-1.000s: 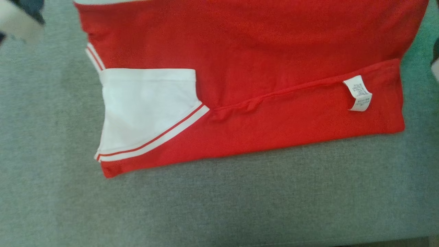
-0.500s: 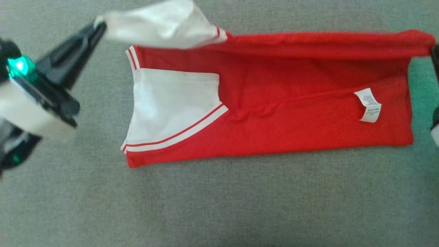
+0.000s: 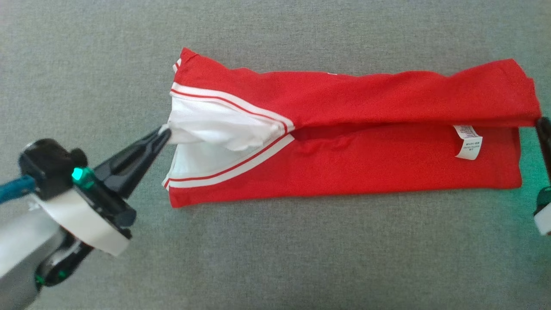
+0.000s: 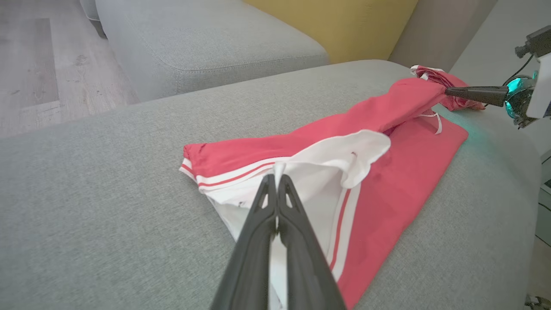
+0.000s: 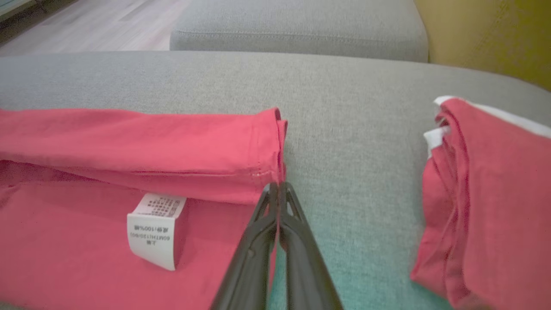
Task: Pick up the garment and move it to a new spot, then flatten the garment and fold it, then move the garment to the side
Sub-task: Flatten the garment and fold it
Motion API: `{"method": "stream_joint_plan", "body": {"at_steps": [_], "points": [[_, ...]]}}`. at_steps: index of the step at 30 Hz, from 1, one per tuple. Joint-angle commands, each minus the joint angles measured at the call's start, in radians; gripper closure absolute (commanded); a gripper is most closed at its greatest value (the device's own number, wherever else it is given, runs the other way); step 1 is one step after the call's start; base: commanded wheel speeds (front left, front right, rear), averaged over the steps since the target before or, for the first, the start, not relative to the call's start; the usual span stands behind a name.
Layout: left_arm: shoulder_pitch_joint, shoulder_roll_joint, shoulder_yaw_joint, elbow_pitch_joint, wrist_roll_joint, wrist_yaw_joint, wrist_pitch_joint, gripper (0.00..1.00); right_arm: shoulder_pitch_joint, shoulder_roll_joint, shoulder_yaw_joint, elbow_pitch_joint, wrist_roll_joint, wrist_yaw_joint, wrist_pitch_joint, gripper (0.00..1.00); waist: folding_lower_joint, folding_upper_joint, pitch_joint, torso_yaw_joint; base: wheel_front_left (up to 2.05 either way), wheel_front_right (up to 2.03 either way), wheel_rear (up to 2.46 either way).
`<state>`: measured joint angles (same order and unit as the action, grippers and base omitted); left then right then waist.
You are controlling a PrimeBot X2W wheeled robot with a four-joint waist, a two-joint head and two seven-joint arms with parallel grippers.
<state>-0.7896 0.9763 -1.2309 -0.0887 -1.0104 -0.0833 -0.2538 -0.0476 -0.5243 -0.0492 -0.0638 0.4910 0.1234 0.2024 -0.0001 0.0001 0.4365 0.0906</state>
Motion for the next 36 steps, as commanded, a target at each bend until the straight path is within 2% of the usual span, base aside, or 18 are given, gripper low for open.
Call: {"method": "stream_joint_plan", "body": {"at_steps": [1, 4, 5, 6, 9, 12, 16, 20, 25, 29, 33, 36], "points": [[0.001, 0.027, 0.061, -0.011, 0.01, 0.01, -0.008, 1.0, 0.026, -0.015, -0.004, -0.034, -0.004, 0.007, 0.007, 1.0, 0.0001, -0.0001, 0.001, 0.0, 0.0, 0.0, 0.0], [0.04, 0.0, 0.087, -0.003, 0.032, 0.024, -0.008, 1.0, 0.05, 0.005, -0.005, -0.036, 0.002, 0.007, 0.023, 1.0, 0.0001, -0.0001, 0.003, -0.002, 0.0, 0.0, 0.0], [0.054, -0.011, 0.097, -0.001, 0.037, 0.026, -0.008, 0.73, 0.057, 0.011, -0.006, -0.035, 0.004, 0.007, 0.029, 0.83, 0.0001, -0.0001, 0.003, -0.003, 0.0, 0.0, 0.0], [0.087, -0.033, 0.119, 0.006, 0.038, 0.032, -0.008, 0.0, 0.064, 0.023, -0.024, -0.03, -0.028, 0.007, 0.027, 0.0, 0.0001, -0.0001, 0.001, -0.004, 0.0, 0.0, 0.0], [0.139, -0.078, 0.185, 0.009, 0.064, 0.065, -0.008, 0.0, 0.072, 0.078, -0.065, -0.034, -0.045, 0.007, -0.001, 0.0, 0.0001, -0.0001, -0.012, -0.005, 0.0, 0.0, 0.0], [0.206, -0.132, 0.262, 0.028, 0.146, 0.153, -0.008, 0.0, 0.091, 0.14, -0.115, -0.048, -0.082, 0.007, -0.05, 0.0, 0.0001, -0.0001, -0.029, 0.0, 0.0, 0.0, 0.0], [0.315, -0.264, 0.392, 0.048, 0.278, 0.271, -0.008, 0.0, 0.104, 0.284, -0.192, -0.057, -0.13, 0.007, -0.157, 0.0, 0.0001, -0.0001, -0.059, 0.02, 0.0, 0.0, 0.0], [0.436, -0.415, 0.548, 0.042, 0.426, 0.353, -0.008, 0.0, 0.082, 0.397, -0.241, -0.019, -0.164, 0.007, -0.22, 0.0, 0.0001, -0.0001, -0.086, 0.042, 0.0, 0.0, 0.0], [0.563, -0.59, 0.676, 0.04, 0.586, 0.382, -0.008, 0.0, 0.014, 0.444, -0.274, 0.085, -0.201, 0.007, -0.23, 0.0, 0.0001, -0.0001, -0.118, 0.085, 0.0, 0.0, 0.0], [0.618, -0.716, 0.753, 0.017, 0.697, 0.384, -0.008, 0.0, -0.049, 0.456, -0.324, 0.202, -0.237, 0.007, -0.22, 0.0, 0.0001, -0.0001, -0.14, 0.117, 0.0, 0.0, 0.0], [0.667, -0.79, 0.804, -0.031, 0.798, 0.362, -0.008, 0.0, -0.088, 0.461, -0.372, 0.318, -0.272, 0.007, -0.19, 0.0, 0.0001, -0.0001, -0.158, 0.141, 0.0, 0.0, 0.0], [0.706, -0.826, 0.839, -0.052, 0.833, 0.34, -0.008, 0.0, -0.088, 0.463, -0.358, 0.375, -0.27, 0.007, -0.147, 0.0, 0.0001, -0.0001, -0.166, 0.15, 0.0, 0.0, 0.0]]}}
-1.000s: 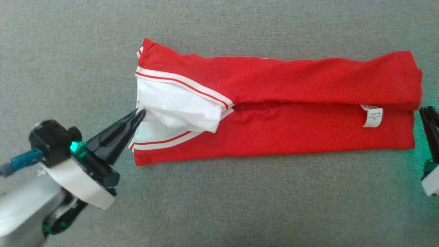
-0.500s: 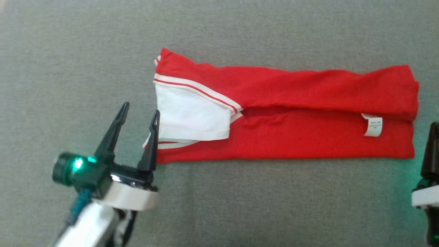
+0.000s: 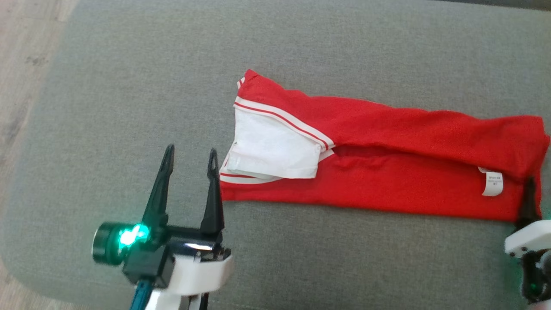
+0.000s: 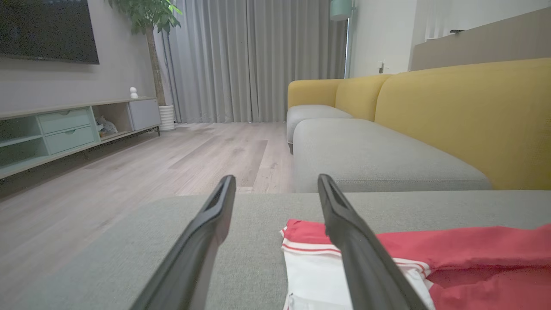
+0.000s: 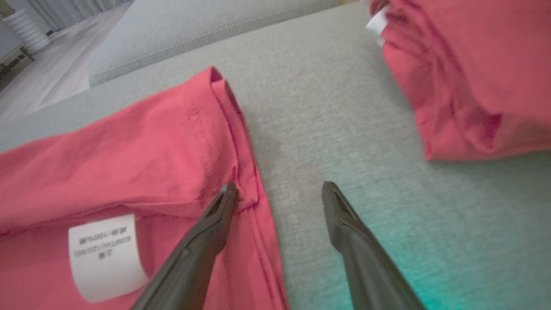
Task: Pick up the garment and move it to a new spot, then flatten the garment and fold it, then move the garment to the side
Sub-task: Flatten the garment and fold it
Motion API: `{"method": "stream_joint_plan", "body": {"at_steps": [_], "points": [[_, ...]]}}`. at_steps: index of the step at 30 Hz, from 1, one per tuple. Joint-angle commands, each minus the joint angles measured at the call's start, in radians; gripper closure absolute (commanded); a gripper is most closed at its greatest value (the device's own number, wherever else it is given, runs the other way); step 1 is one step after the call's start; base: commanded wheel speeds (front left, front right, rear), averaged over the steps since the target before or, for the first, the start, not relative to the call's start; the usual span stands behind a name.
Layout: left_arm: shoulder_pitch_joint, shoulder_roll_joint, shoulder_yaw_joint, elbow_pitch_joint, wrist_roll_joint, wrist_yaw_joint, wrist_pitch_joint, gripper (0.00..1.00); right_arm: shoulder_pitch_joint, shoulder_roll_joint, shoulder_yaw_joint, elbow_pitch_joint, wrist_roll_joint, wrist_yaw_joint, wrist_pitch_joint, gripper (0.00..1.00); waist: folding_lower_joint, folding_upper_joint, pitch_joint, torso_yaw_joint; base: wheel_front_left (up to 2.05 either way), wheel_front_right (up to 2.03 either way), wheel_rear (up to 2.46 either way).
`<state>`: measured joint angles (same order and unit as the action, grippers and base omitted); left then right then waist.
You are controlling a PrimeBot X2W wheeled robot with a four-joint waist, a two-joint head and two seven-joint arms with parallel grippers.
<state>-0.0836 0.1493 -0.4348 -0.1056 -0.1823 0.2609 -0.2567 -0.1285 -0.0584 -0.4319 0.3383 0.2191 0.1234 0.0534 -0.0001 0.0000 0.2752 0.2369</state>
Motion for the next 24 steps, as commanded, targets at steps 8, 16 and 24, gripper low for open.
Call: {"method": "stream_joint_plan", "body": {"at_steps": [8, 16, 24], "points": [[0.042, -0.054, 0.12, -0.044, 0.047, -0.078, -0.005, 0.0, 0.001, -0.018, 0.074, 0.022, 0.049, 0.007, 0.033, 1.0, 0.0001, 0.0, -0.022, 0.004, 0.0, 0.0, 0.0], [0.063, -0.08, 0.17, -0.041, 0.07, -0.123, -0.005, 0.0, -0.012, -0.082, 0.095, 0.026, 0.094, 0.007, 0.004, 1.0, 0.0001, 0.0, -0.04, -0.01, 0.0, 0.0, 0.0], [0.082, -0.092, 0.205, -0.043, 0.076, -0.152, -0.005, 0.0, 0.025, -0.143, 0.035, -0.119, 0.155, 0.007, 0.04, 1.0, 0.0001, 0.0, -0.065, -0.038, 0.0, 0.0, 0.0]]}}
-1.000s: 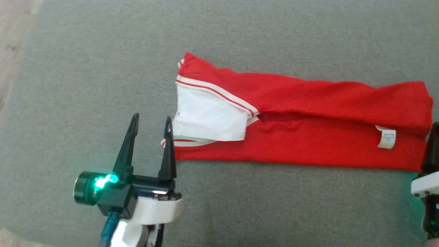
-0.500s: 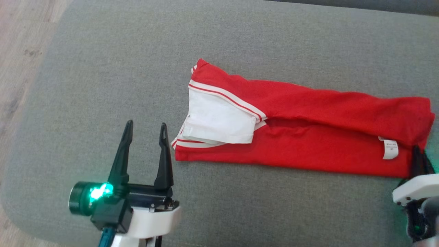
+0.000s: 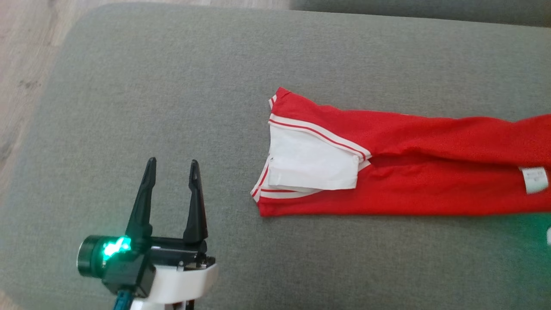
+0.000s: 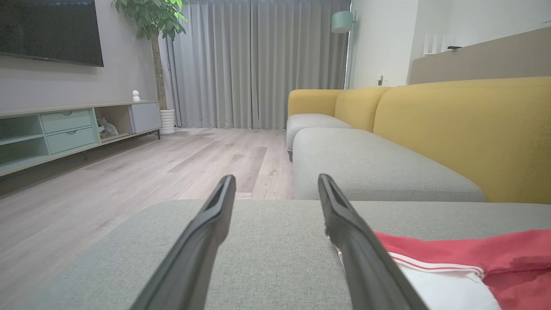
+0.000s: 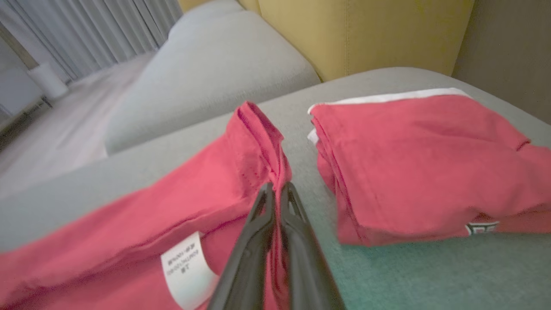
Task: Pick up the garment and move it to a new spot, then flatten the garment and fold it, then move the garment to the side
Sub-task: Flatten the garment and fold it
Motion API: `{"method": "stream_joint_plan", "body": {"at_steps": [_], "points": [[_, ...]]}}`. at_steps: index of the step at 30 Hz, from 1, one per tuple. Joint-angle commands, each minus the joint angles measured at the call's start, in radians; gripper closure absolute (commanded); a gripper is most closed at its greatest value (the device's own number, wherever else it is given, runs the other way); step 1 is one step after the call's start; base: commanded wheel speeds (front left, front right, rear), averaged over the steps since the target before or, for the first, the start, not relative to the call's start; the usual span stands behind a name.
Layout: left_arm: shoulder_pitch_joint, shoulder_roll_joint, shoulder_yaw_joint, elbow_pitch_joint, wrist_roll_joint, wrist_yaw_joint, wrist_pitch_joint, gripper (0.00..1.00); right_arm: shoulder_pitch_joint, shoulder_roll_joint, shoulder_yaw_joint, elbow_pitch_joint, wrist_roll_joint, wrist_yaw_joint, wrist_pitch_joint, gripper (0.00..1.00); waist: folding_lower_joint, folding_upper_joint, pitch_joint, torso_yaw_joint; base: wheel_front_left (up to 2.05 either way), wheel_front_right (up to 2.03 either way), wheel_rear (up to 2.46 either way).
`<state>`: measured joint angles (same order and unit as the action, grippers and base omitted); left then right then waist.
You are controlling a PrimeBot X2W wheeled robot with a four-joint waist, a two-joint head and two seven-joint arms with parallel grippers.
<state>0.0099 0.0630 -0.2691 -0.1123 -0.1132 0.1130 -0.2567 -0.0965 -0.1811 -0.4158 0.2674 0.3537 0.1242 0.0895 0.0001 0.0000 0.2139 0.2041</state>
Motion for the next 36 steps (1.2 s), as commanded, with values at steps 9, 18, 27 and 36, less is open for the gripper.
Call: {"method": "stream_joint_plan", "body": {"at_steps": [9, 18, 27, 36], "points": [[0.001, -0.011, 0.061, -0.029, 0.001, -0.032, -0.005, 0.0, -0.036, 0.089, 0.249, -0.417, 0.193, 0.007, 0.108, 1.0, -0.0001, 0.0, -0.02, -0.034, 0.0, 0.0, 0.0], [-0.003, -0.012, 0.033, 0.002, -0.014, -0.048, -0.005, 0.0, -0.136, 0.129, 0.617, -0.305, 0.198, 0.007, 0.092, 1.0, -0.0001, 0.0, -0.048, 0.022, 0.0, 0.0, 0.0], [-0.002, -0.013, 0.005, 0.022, -0.028, -0.047, -0.005, 0.0, -0.219, 0.131, 0.85, -0.102, 0.281, 0.007, -0.021, 1.0, -0.0001, 0.0, -0.054, 0.096, 0.0, 0.0, 0.0], [-0.007, -0.013, -0.004, 0.031, -0.037, -0.042, -0.005, 0.0, -0.315, 0.131, 0.981, 0.115, 0.392, 0.007, -0.155, 0.0, -0.0001, 0.0, -0.04, 0.139, 0.0, 0.0, 0.0]]}}
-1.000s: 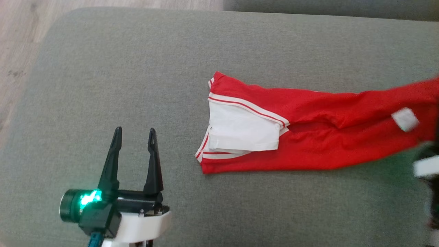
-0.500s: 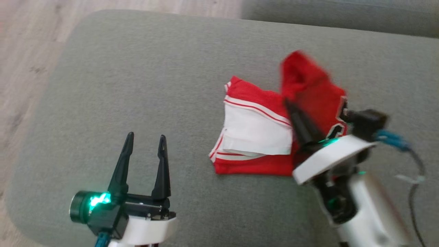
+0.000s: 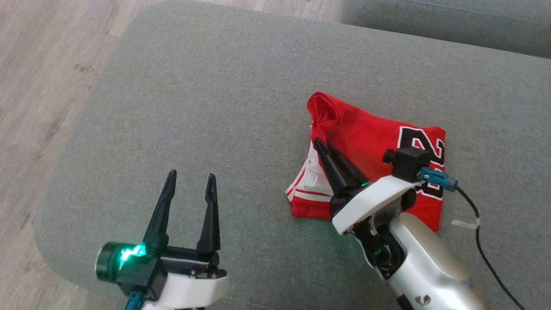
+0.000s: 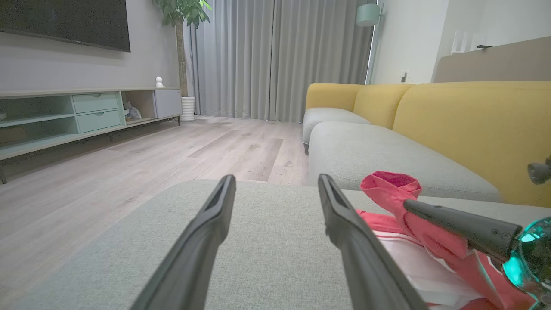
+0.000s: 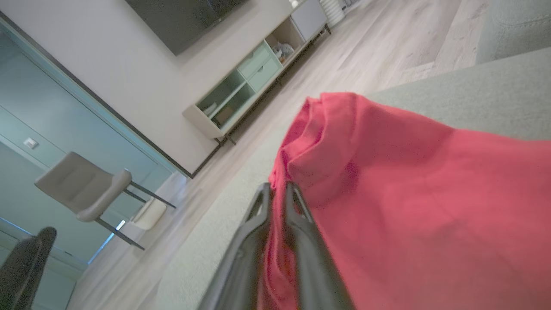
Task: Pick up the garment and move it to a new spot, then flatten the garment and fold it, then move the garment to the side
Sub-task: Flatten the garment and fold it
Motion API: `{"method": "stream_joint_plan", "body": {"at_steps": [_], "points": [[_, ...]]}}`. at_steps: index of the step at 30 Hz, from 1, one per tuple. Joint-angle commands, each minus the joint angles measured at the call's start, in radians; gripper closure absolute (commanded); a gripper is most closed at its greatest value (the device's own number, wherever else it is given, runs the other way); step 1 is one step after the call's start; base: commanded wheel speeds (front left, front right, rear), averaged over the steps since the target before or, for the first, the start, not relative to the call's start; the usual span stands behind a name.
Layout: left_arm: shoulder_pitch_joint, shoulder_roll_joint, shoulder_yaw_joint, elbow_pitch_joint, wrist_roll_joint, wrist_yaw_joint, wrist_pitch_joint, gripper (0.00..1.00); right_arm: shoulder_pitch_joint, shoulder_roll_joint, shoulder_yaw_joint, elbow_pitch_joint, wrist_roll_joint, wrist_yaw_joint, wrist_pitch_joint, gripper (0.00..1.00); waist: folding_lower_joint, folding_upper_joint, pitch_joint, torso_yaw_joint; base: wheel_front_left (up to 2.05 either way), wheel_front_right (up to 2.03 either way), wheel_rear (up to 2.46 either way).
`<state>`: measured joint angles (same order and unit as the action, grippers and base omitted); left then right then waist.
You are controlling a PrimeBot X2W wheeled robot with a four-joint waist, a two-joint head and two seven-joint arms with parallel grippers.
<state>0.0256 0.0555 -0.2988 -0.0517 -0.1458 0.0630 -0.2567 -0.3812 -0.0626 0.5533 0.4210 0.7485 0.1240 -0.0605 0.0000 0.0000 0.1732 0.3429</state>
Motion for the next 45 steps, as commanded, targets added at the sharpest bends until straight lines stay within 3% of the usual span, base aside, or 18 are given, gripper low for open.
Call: {"method": "stream_joint_plan", "body": {"at_steps": [1, 3, 6, 9, 13, 18, 22, 31, 45], "points": [[-0.023, -0.005, 0.027, -0.029, -0.006, 0.01, -0.005, 0.0, -0.039, 0.012, 0.023, -0.029, 0.02, 0.007, -0.028, 0.0, 0.0, 0.0, 0.0, 0.0, 0.0, 0.0, 0.0], [-0.019, -0.005, 0.037, -0.029, -0.007, 0.017, -0.005, 0.0, -0.062, 0.012, 0.041, -0.021, 0.091, 0.007, -0.112, 0.0, 0.0, 0.0, -0.007, -0.012, 0.0, 0.0, 0.0], [-0.011, -0.005, 0.049, -0.028, -0.01, 0.026, -0.005, 0.0, -0.078, 0.012, 0.03, -0.01, 0.081, 0.007, -0.16, 0.0, 0.0, 0.0, -0.024, -0.038, 0.0, 0.0, 0.0], [0.005, -0.005, 0.068, -0.029, -0.027, 0.035, -0.005, 0.0, -0.07, 0.005, -0.039, 0.001, -0.01, 0.007, -0.184, 0.0, 0.0, 0.0, -0.05, -0.073, 0.0, 0.0, 0.0], [0.029, -0.005, 0.099, -0.022, -0.035, 0.043, -0.005, 0.0, 0.002, -0.056, -0.173, -0.046, -0.153, 0.007, -0.199, 0.0, 0.0, 0.0, -0.099, -0.12, 0.0, 0.0, 0.0], [0.059, -0.005, 0.129, -0.019, -0.022, 0.036, -0.005, 0.0, 0.175, -0.105, -0.378, -0.208, -0.324, 0.007, -0.201, 0.0, 0.0, 0.0, -0.164, -0.167, 0.0, 0.0, 0.0], [0.083, -0.005, 0.144, -0.022, 0.001, 0.027, -0.005, 0.0, 0.336, -0.095, -0.489, -0.317, -0.407, 0.007, -0.201, 0.0, 0.0, 0.0, -0.196, -0.193, 0.0, 0.0, 0.0], [0.162, -0.002, 0.16, 0.004, 0.032, -0.035, -0.005, 0.0, 0.572, -0.046, -0.522, -0.35, -0.532, 0.007, -0.201, 0.0, 0.0, 0.0, -0.246, -0.235, 0.0, 0.0, 0.0], [0.19, -0.005, 0.207, 0.033, 0.025, -0.051, -0.005, 0.0, 0.578, -0.029, -0.492, -0.331, -0.582, 0.007, -0.201, 0.0, 0.0, 0.0, -0.273, -0.263, 0.0, 0.0, 0.0]]}}
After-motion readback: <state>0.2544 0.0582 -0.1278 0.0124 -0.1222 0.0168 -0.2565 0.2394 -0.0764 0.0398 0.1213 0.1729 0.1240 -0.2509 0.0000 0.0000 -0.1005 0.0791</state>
